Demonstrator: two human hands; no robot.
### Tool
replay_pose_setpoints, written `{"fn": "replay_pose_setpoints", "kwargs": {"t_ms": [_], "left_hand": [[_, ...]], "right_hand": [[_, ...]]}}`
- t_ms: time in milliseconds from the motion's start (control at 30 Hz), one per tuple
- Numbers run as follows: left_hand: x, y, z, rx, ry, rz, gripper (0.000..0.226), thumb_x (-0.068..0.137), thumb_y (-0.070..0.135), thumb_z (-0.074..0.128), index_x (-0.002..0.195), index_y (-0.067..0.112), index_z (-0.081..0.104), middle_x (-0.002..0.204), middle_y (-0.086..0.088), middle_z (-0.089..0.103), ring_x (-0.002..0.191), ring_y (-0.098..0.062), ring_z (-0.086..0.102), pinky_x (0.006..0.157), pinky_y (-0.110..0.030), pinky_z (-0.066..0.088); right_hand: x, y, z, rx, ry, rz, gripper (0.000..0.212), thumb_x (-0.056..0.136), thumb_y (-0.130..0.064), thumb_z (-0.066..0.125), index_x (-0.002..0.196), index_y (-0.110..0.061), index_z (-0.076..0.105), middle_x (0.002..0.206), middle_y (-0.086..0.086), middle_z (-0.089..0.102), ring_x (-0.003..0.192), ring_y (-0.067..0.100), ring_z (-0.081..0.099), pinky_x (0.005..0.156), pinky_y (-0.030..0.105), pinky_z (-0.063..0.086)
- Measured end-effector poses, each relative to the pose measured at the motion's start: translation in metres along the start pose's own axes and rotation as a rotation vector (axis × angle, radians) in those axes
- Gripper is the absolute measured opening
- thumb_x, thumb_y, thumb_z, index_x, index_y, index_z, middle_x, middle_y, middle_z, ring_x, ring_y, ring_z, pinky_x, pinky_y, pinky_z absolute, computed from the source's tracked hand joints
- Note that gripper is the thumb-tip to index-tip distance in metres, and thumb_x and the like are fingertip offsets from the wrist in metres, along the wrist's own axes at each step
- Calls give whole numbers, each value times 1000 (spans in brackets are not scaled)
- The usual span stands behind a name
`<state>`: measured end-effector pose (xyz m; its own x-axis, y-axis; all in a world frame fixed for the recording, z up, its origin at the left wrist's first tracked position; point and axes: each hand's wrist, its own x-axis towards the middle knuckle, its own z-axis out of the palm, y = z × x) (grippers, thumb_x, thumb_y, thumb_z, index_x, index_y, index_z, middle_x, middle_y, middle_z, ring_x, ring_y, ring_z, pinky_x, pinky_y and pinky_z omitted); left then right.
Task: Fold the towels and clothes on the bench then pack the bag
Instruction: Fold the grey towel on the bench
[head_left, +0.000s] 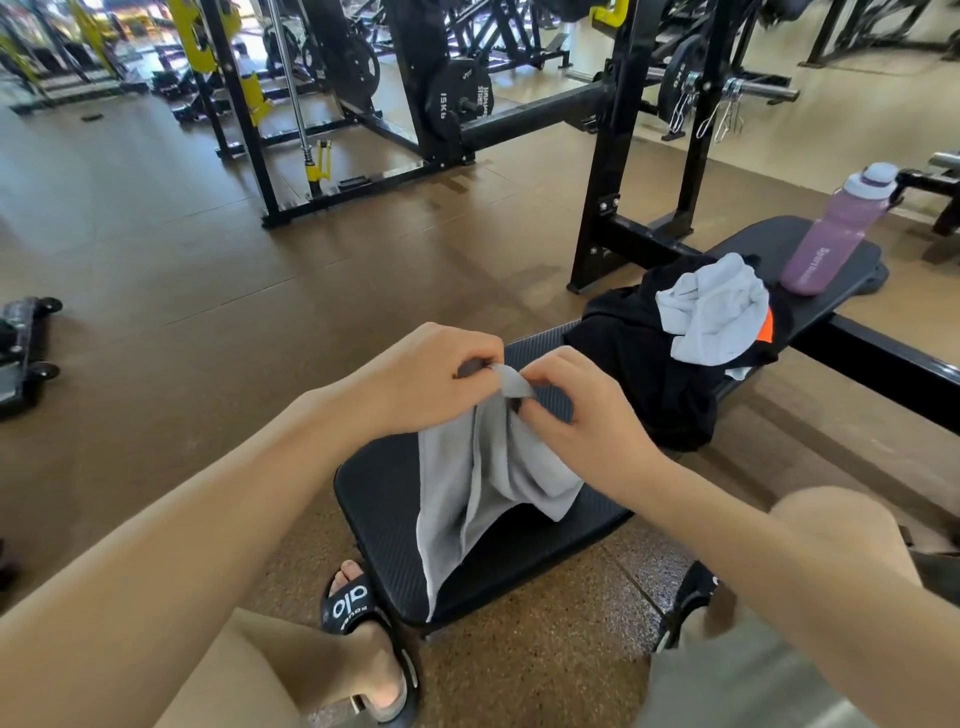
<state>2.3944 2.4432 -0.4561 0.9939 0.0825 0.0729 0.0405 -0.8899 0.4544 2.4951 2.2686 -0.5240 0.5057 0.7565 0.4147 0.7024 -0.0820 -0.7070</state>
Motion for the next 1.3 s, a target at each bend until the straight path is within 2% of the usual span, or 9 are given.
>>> {"fn": "replay_pose_setpoints", "kwargs": {"t_ms": [100, 233, 467, 600, 733, 833, 933, 1133, 1300], "left_hand": [[-5, -4, -5, 15, -53, -12, 10, 84, 23, 56, 88, 25, 64, 82, 8, 66, 78, -11, 59, 71, -28, 47], [-12, -10, -15, -98, -74, -67, 36, 82, 8, 61, 109, 32, 63, 93, 10, 69, 80, -13, 63, 72, -26, 51], [-18, -1, -11, -449, 17, -94, 21, 94, 9, 70, 108, 16, 56, 99, 1, 77, 89, -18, 72, 83, -32, 58], [-18, 6, -9, -518, 91, -97, 19, 95, 6, 67, 102, 7, 49, 105, -2, 75, 92, -17, 73, 82, -27, 58], [-22, 9, -4, -456, 187, -67, 15, 94, 9, 68, 96, 11, 53, 104, -5, 65, 89, -21, 70, 79, -28, 55], [-30, 10, 6, -360, 187, -32, 16, 92, 13, 71, 96, 15, 55, 101, 1, 61, 93, -15, 65, 83, -29, 54], [-36, 11, 24, -229, 241, -4, 18, 90, 20, 72, 96, 20, 55, 98, 9, 63, 97, -10, 63, 84, -32, 54], [-36, 17, 40, -202, 452, 19, 12, 94, 6, 64, 91, 16, 58, 87, 10, 62, 85, -13, 62, 73, -29, 52], [-35, 18, 31, -140, 287, 28, 18, 92, 7, 57, 84, 17, 45, 72, 2, 51, 67, -16, 47, 59, -25, 38]], "right_hand": [[7, -9, -3, 119, -7, 55, 17, 97, -6, 54, 96, -18, 67, 85, -6, 62, 82, 10, 59, 75, 32, 49], [12, -16, -15, 154, -168, 108, 19, 101, -12, 52, 97, -21, 68, 79, -4, 64, 68, 7, 53, 65, 21, 42], [22, -21, -13, 106, -285, -24, 10, 97, -13, 62, 96, -14, 72, 117, -5, 60, 71, 7, 52, 71, 17, 42], [24, -21, -13, 226, -370, 105, 16, 98, -14, 59, 89, -5, 69, 79, 6, 58, 67, 10, 47, 66, 26, 38], [28, -18, -18, 274, -269, 123, 17, 98, -17, 61, 86, -9, 71, 72, 5, 56, 67, 8, 47, 63, 25, 37], [31, -17, -21, 235, -225, 115, 17, 97, -20, 61, 84, -17, 72, 74, 10, 60, 66, 13, 49, 63, 31, 39], [33, -20, -25, 195, -222, 106, 19, 97, -19, 60, 82, -18, 71, 70, 5, 60, 63, 10, 49, 61, 27, 39], [33, -22, -30, 97, -181, 60, 16, 98, -19, 60, 86, -15, 69, 82, 1, 63, 69, 13, 54, 66, 27, 44], [31, -29, -41, 121, -227, -7, 10, 94, -10, 64, 86, -14, 68, 94, 1, 66, 56, 7, 44, 58, 20, 38]]}}
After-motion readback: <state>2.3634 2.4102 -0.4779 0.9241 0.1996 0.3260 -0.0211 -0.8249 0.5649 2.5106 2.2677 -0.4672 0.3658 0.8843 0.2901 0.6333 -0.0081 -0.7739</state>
